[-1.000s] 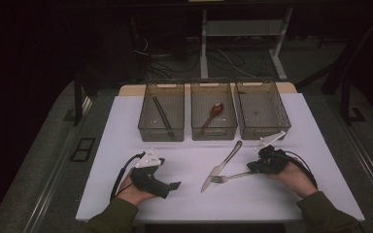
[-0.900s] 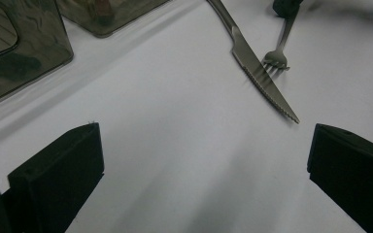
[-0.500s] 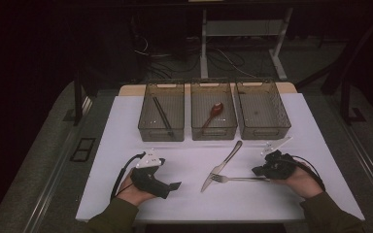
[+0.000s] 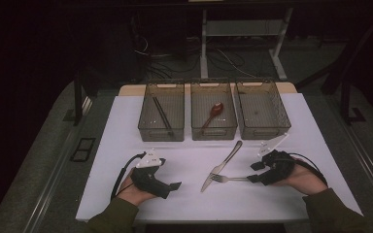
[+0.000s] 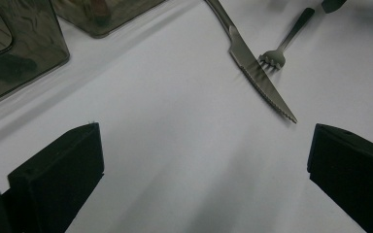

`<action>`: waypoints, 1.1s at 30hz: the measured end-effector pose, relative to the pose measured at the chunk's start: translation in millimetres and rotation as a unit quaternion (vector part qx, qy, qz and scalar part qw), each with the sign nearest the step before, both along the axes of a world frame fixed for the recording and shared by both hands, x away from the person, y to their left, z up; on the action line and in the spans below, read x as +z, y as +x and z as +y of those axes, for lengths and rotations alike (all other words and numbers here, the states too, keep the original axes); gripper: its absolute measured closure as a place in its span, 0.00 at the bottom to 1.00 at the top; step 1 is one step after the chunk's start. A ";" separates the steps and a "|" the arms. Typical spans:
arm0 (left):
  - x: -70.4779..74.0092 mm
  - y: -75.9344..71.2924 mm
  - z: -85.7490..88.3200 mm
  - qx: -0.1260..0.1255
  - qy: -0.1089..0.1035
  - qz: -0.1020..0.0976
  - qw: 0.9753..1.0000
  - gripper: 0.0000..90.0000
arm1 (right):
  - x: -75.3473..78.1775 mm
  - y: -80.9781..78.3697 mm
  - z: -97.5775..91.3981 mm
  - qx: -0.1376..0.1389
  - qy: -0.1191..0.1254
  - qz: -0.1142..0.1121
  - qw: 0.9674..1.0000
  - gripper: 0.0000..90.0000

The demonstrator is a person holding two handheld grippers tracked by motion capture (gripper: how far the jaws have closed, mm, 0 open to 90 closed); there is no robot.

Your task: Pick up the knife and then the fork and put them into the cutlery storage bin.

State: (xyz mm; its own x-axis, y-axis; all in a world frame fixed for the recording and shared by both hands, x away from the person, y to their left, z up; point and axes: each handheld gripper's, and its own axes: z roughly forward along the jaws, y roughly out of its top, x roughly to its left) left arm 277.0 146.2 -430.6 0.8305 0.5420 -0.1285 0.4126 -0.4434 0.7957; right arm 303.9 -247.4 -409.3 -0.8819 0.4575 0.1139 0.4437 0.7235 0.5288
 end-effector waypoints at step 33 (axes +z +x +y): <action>-1.3 0.3 -2.2 -0.006 0.003 0.003 1.000 0.00 | -10.3 8.1 71.4 0.149 -0.192 -0.024 0.970 0.91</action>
State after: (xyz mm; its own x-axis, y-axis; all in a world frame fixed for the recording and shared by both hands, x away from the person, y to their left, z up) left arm 277.3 144.0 -431.9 0.8365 0.5324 -0.1301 0.4118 -0.4539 0.7902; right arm 312.0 -176.1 -419.6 -0.9813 0.1829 -0.0596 0.1669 0.9634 0.2096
